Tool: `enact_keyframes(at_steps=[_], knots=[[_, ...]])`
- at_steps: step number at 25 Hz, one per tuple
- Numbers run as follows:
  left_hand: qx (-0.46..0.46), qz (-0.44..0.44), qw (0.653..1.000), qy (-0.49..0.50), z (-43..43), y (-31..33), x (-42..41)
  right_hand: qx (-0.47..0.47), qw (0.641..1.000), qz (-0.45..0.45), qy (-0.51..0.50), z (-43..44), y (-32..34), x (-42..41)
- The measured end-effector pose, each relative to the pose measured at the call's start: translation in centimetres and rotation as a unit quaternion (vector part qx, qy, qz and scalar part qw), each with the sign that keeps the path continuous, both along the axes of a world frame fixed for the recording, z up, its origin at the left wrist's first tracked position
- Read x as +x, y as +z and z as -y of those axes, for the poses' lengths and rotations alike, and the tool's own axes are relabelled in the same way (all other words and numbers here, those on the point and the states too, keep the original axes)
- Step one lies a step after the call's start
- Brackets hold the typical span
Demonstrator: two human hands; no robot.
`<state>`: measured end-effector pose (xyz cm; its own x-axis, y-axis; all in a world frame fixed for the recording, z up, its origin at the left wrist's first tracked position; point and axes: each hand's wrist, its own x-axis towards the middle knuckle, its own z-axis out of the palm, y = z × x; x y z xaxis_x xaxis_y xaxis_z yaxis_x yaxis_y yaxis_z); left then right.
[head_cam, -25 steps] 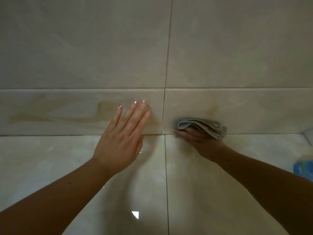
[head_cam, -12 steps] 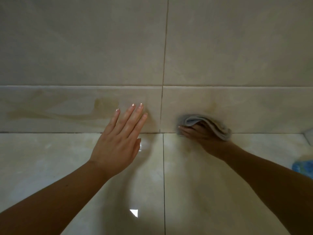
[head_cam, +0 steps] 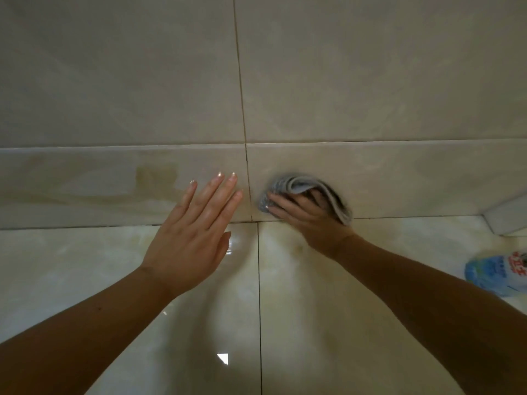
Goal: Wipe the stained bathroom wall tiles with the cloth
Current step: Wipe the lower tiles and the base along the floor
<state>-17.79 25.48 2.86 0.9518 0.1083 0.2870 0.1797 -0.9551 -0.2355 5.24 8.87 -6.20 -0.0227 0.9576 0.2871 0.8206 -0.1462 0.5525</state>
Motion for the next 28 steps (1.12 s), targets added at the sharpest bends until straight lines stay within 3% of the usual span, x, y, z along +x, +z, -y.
enact_keyframes(at_steps=[2, 5, 8, 12, 15, 19, 24, 28], knots=[[0.006, 0.001, 1.0, -0.003, 0.1, 0.3, 0.3, -0.05, 0.999, 0.01, 0.007, 2.8, -1.3, 1.6], [0.013, 0.006, 1.0, -0.004, 0.3, 0.5, 0.7, -0.032, 0.999, -0.008, -0.04, 8.3, -1.2, 4.8], [0.012, 0.006, 1.0, 0.001, 0.4, 0.5, 0.7, 0.05, 0.995, -0.022, -0.088, 10.3, 0.6, 5.9], [0.008, 0.004, 1.0, -0.006, 1.2, 0.7, 1.4, 0.167, 0.981, -0.063, -0.08, 3.7, 3.6, 2.9], [0.008, 0.011, 1.0, -0.009, 1.7, 1.2, 1.8, 0.091, 0.995, -0.045, -0.015, 0.5, 2.6, 0.6], [0.008, 0.009, 1.0, -0.007, 1.6, 1.4, 1.6, -0.041, 0.999, 0.0, -0.012, 5.1, -1.4, 2.9], [0.009, 0.001, 1.0, -0.006, 1.4, 0.9, 1.5, -0.033, 0.996, -0.02, -0.084, 13.7, -2.5, 7.5], [0.006, 0.002, 1.0, -0.004, 1.7, 0.7, 1.4, -0.02, 0.99, -0.045, -0.131, 14.8, -2.3, 7.5]])
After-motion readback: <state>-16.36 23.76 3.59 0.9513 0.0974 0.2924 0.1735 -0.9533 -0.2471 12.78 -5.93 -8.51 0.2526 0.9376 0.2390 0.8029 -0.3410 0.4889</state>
